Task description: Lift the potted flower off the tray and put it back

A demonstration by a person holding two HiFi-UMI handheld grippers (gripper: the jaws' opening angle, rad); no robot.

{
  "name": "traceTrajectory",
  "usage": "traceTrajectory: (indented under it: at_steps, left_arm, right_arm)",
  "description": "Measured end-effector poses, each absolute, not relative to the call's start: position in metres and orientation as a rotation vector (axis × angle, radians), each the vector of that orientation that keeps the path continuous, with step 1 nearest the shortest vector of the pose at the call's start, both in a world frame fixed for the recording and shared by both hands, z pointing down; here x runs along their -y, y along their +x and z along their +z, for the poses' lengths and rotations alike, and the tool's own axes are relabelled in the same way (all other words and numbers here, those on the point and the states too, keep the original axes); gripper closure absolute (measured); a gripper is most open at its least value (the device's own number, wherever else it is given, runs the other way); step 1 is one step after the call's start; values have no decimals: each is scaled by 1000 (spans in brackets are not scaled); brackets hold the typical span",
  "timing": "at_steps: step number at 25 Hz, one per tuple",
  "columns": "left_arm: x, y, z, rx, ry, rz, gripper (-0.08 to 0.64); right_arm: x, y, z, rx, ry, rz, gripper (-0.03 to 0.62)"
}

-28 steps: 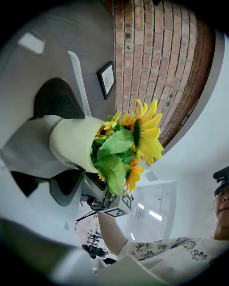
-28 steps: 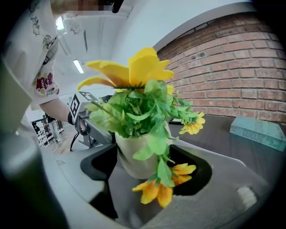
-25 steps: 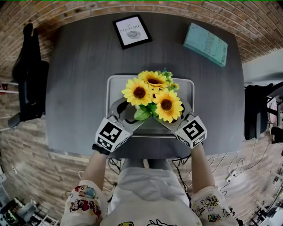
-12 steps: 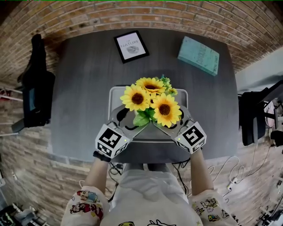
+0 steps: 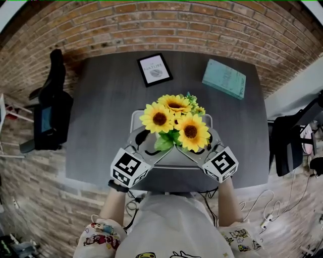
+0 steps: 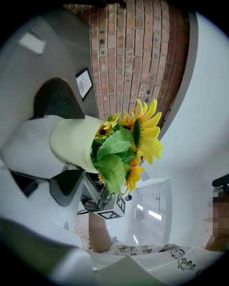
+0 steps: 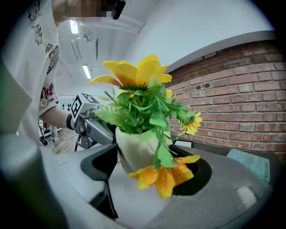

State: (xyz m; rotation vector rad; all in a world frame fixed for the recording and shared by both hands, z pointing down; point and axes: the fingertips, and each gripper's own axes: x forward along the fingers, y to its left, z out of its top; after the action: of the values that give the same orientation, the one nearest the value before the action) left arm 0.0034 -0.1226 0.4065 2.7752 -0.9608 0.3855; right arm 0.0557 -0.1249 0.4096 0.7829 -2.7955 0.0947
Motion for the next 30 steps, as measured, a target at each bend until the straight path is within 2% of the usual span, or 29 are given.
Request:
traceTrajectory:
  at_steps: [13,30]
  left_arm:
    - [84,9,357,1041,2801,382,187]
    - [74,11,339,1049,2775,331,189]
  right_arm:
    - [88,61,360,2825,750,-11,227]
    - [79,64,339,2835,729,-30,229]
